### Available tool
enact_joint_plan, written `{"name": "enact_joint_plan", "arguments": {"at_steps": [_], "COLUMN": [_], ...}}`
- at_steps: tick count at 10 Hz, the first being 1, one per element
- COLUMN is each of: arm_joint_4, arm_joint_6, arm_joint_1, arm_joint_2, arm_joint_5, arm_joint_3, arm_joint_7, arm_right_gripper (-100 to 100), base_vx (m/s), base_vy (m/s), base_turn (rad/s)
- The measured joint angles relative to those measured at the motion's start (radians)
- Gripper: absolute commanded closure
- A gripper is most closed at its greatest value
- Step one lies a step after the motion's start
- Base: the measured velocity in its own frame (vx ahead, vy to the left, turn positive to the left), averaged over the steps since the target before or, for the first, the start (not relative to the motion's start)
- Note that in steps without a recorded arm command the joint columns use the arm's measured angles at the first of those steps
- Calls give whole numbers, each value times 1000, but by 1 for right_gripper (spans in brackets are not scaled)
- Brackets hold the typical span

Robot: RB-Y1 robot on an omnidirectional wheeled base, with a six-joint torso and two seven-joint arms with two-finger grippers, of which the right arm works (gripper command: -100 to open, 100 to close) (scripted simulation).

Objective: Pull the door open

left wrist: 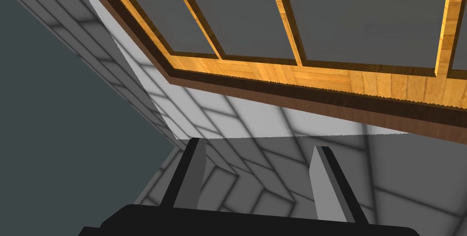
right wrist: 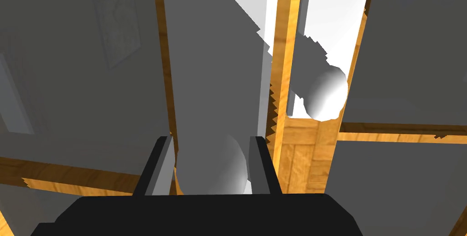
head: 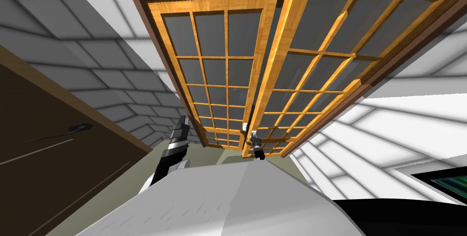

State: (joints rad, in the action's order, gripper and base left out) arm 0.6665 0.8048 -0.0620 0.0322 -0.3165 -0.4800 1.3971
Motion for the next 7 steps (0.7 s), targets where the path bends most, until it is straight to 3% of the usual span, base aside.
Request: {"name": "enact_joint_plan", "arguments": {"at_steps": [1,2,3,4,5,7], "arm_joint_4": [-17,7,-24,21,33,-18], "arm_joint_6": [21,12,17,-12,-24,2], "arm_joint_1": [7,23,16,39,51,53], "arm_joint_2": [-7,-4,-14,-11,-8,-21], "arm_joint_5": [1,-4,-3,-10,-11,-9], "arm_joint_3": [-3,2,-5,0,0,-10], "arm_joint_7": [-3,-15,-28,-51,-60,-69], "arm_right_gripper": [100,100,100,100,100,100], "base_vx": [-75,-124,-113,-52,-15,-95], "base_vy": [16,48,51,26,11,35], "base_turn": [-38,-67,-38,-17,-1,-66]}}
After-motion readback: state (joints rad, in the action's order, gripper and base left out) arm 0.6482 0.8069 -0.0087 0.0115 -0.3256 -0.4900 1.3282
